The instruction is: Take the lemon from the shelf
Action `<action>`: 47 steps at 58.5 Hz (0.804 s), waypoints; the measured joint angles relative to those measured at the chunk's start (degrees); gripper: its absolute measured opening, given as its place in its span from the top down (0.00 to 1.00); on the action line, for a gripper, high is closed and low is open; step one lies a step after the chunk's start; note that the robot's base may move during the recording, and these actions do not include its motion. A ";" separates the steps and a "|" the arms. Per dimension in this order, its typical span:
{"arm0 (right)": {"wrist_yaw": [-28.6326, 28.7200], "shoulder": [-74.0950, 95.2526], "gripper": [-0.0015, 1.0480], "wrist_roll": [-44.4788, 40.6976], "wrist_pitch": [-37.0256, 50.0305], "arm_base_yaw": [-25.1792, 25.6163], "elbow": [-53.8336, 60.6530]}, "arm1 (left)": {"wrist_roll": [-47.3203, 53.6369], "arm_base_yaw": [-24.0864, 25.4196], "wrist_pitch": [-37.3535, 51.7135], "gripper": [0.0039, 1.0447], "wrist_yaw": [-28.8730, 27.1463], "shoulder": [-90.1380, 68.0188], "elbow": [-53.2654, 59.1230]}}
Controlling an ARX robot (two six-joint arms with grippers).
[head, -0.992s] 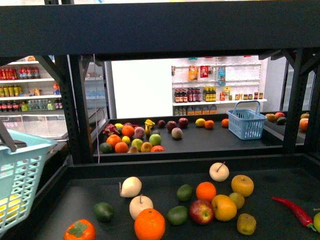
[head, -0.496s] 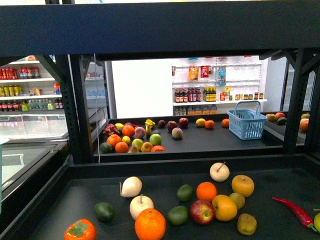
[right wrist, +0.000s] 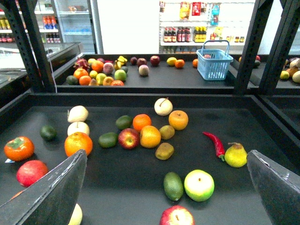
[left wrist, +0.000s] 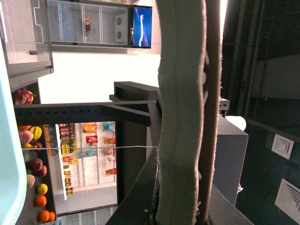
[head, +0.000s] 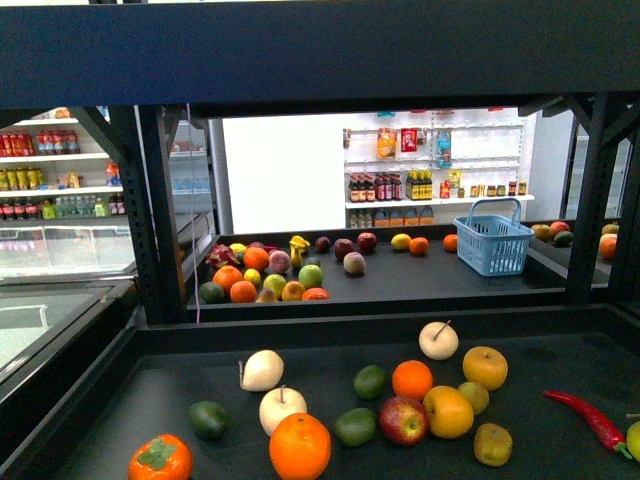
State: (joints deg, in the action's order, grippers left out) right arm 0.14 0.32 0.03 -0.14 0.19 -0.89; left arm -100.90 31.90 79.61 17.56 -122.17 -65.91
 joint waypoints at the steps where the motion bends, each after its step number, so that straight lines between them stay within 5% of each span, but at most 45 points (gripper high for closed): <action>1: 0.00 0.00 0.02 0.00 0.00 0.02 0.00 | -0.02 0.00 0.00 0.92 0.00 0.00 0.00; 14: 0.02 0.00 0.02 0.00 0.00 0.00 0.00 | 0.09 0.07 0.00 0.90 0.24 0.00 0.00; 19: 0.02 0.00 0.02 0.00 0.00 0.00 0.00 | 0.11 0.13 0.31 0.68 0.61 0.00 0.00; 40: 0.02 0.00 0.02 0.00 0.00 0.00 0.00 | 0.20 0.37 0.31 0.05 0.94 0.00 0.07; 47: -0.22 -0.02 0.02 0.04 0.00 0.00 0.00 | 7.54 5.84 -6.25 0.07 5.77 4.66 5.86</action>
State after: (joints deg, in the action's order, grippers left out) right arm -0.08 0.30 0.08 -0.14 0.19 -0.89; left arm -93.36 37.74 73.36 23.33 -117.51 -60.05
